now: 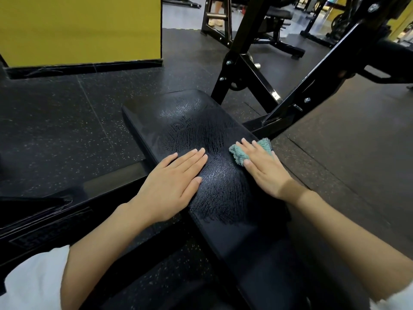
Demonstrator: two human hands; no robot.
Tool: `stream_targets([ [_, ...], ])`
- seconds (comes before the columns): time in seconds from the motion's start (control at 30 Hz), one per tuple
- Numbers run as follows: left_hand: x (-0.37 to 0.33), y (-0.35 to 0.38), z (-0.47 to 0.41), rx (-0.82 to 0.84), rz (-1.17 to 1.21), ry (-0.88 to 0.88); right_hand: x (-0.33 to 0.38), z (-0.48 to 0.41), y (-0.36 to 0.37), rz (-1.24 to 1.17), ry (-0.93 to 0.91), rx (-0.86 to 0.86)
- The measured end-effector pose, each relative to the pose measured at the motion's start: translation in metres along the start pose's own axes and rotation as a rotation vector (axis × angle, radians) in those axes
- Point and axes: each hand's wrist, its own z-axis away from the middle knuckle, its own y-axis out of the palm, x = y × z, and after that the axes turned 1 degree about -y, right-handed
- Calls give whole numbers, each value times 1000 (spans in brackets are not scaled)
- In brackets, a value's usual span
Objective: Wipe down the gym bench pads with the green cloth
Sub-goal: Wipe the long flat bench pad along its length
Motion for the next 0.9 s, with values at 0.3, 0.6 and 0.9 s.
stream_targets([
  [0.3,-1,-2,0,9,-6,5,-31,123,-1,-13,-56,-50],
  [0.6,3,-4,-1,54,-2,34,-20,7,-5,-1,25,-56],
  [0.9,-1,-7,-2,85,26,-37,-11,72,6,124,-97,-9],
])
